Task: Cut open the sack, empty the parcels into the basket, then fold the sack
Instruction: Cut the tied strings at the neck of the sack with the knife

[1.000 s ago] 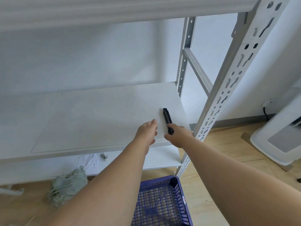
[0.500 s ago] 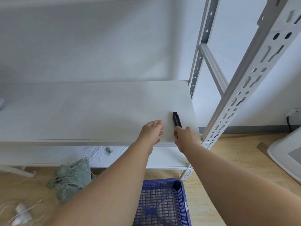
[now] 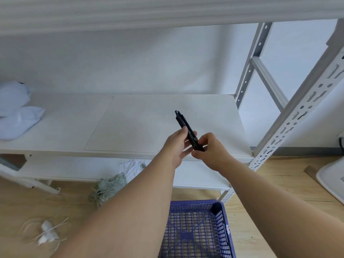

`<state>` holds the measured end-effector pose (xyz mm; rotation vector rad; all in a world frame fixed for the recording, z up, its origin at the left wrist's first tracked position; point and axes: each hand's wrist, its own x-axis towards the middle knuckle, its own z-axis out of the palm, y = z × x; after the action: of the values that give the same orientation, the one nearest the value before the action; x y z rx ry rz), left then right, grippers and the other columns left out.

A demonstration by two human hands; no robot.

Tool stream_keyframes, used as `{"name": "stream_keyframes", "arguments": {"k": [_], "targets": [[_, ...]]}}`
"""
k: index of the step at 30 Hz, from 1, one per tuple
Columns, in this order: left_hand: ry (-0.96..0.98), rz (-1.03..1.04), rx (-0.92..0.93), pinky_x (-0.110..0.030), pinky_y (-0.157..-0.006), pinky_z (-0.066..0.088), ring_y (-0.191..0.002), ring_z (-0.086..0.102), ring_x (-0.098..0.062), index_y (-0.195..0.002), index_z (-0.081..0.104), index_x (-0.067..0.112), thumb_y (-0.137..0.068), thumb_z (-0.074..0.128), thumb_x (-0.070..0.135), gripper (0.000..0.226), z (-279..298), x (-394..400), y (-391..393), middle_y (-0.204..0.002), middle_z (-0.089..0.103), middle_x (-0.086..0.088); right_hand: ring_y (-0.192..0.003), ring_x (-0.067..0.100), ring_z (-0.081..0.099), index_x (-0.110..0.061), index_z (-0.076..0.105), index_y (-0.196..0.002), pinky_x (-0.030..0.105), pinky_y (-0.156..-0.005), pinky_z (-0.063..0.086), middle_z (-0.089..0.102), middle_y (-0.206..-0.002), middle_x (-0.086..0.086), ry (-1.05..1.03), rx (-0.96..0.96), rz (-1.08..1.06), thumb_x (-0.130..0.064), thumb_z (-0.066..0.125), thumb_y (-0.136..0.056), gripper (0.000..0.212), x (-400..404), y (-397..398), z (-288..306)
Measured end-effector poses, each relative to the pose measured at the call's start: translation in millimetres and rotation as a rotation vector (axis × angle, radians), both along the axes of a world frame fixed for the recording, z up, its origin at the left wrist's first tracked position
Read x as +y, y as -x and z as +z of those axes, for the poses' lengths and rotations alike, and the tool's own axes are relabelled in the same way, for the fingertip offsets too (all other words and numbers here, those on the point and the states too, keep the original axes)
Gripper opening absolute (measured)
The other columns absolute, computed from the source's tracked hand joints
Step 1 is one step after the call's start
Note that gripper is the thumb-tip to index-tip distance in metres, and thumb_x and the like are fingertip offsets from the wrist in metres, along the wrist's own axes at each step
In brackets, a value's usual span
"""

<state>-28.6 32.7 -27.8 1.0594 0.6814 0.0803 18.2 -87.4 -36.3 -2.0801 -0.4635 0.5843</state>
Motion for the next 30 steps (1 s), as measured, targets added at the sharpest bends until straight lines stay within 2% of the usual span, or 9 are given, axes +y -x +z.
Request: {"name": "stream_keyframes", "arguments": {"k": [3, 6, 9, 13, 16, 18, 21, 26, 30], "targets": [[0.086, 0.015, -0.073, -0.036, -0.089, 0.051, -0.106, 0.065, -0.017, -0.115, 0.064, 0.021, -0.101, 0.042, 0.036, 0.030, -3.7, 15.5, 31.1, -0.107, 0.070, 0.002, -0.086, 0.019, 0.063, -0.011, 0.045, -0.116, 0.028, -0.071, 0.053, 0.062, -0.105, 0.004, -0.118, 0.175, -0.027, -0.015, 0.070, -0.084, 0.041, 11.8, 30.6, 14.8], [0.153, -0.035, -0.124, -0.034, -0.084, 0.050, -0.106, 0.064, -0.014, -0.120, 0.063, 0.023, -0.100, 0.043, 0.039, 0.032, -3.6, 34.8, 64.3, -0.110, 0.069, 0.004, -0.088, 0.019, 0.066, -0.005, 0.054, -0.121, 0.027, -0.075, 0.057, 0.067, -0.103, 0.009, -0.338, 0.508, -0.037, -0.025, 0.055, -0.097, 0.031, 27.3, 60.9, 29.1], [0.133, -0.117, -0.134, -0.026, -0.067, 0.046, -0.097, 0.064, -0.009, -0.124, 0.061, 0.027, -0.099, 0.042, 0.043, 0.035, 3.7, 56.8, 98.0, -0.112, 0.069, 0.008, -0.080, 0.016, 0.066, -0.003, 0.061, -0.118, 0.025, -0.071, 0.055, 0.068, -0.099, 0.009, -0.400, 0.598, 0.015, -0.026, 0.042, -0.103, 0.033, 45.9, 93.5, 34.3], [0.121, -0.172, -0.168, -0.023, -0.061, 0.049, -0.093, 0.062, -0.009, -0.126, 0.061, 0.026, -0.098, 0.044, 0.043, 0.037, 13.8, 84.3, 137.3, -0.108, 0.068, 0.008, -0.071, 0.015, 0.060, -0.002, 0.059, -0.121, 0.026, -0.069, 0.053, 0.062, -0.095, 0.009, -0.502, 0.677, 0.010, -0.027, 0.038, -0.104, 0.036, 73.6, 138.2, 43.2], [0.097, -0.200, -0.194, -0.028, -0.070, 0.048, -0.098, 0.059, -0.011, -0.127, 0.060, 0.027, -0.098, 0.046, 0.044, 0.037, 22.4, 99.7, 163.3, -0.109, 0.066, 0.008, -0.065, 0.014, 0.049, -0.008, 0.060, -0.112, 0.023, -0.060, 0.047, 0.056, -0.082, 0.005, -0.548, 0.744, -0.036, -0.031, 0.037, -0.104, 0.034, 91.3, 166.3, 54.0], [0.065, -0.234, -0.202, -0.032, -0.079, 0.046, -0.099, 0.055, -0.014, -0.128, 0.059, 0.027, -0.097, 0.046, 0.044, 0.037, 28.4, 107.0, 178.0, -0.110, 0.063, 0.006, -0.062, 0.014, 0.044, -0.011, 0.063, -0.099, 0.024, -0.059, 0.043, 0.052, -0.075, 0.003, -0.513, 0.723, -0.058, -0.037, 0.038, -0.103, 0.037, 100.1, 180.9, 60.4], [0.029, -0.256, -0.206, -0.035, -0.085, 0.046, -0.093, 0.053, -0.014, -0.129, 0.058, 0.026, -0.097, 0.046, 0.044, 0.038, 31.6, 111.1, 195.9, -0.106, 0.060, 0.003, -0.055, 0.013, 0.042, -0.012, 0.063, -0.086, 0.023, -0.055, 0.039, 0.051, -0.066, 0.001, -0.453, 0.688, -0.120, -0.046, 0.043, -0.098, 0.042, 109.6, 197.9, 65.7], [-0.033, -0.259, -0.187, -0.040, -0.102, 0.042, -0.084, 0.058, -0.009, -0.106, 0.063, 0.025, -0.097, 0.048, 0.045, 0.027, 21.9, 108.3, 224.9, -0.080, 0.065, 0.010, -0.046, 0.010, 0.042, -0.014, 0.064, -0.086, 0.019, -0.044, 0.038, 0.051, -0.058, -0.001, -0.300, 0.673, -0.208, -0.063, 0.055, -0.085, 0.050, 114.4, 219.3, 61.6], [-0.063, -0.250, -0.118, -0.042, -0.105, 0.041, -0.097, 0.060, -0.010, -0.108, 0.065, 0.028, -0.095, 0.052, 0.045, 0.025, 9.3, 99.2, 244.5, -0.090, 0.068, 0.011, -0.048, 0.011, 0.045, -0.013, 0.067, -0.086, 0.020, -0.048, 0.041, 0.054, -0.058, -0.001, -0.225, 0.680, -0.193, -0.067, 0.054, -0.083, 0.055, 102.8, 233.9, 47.0]]}}
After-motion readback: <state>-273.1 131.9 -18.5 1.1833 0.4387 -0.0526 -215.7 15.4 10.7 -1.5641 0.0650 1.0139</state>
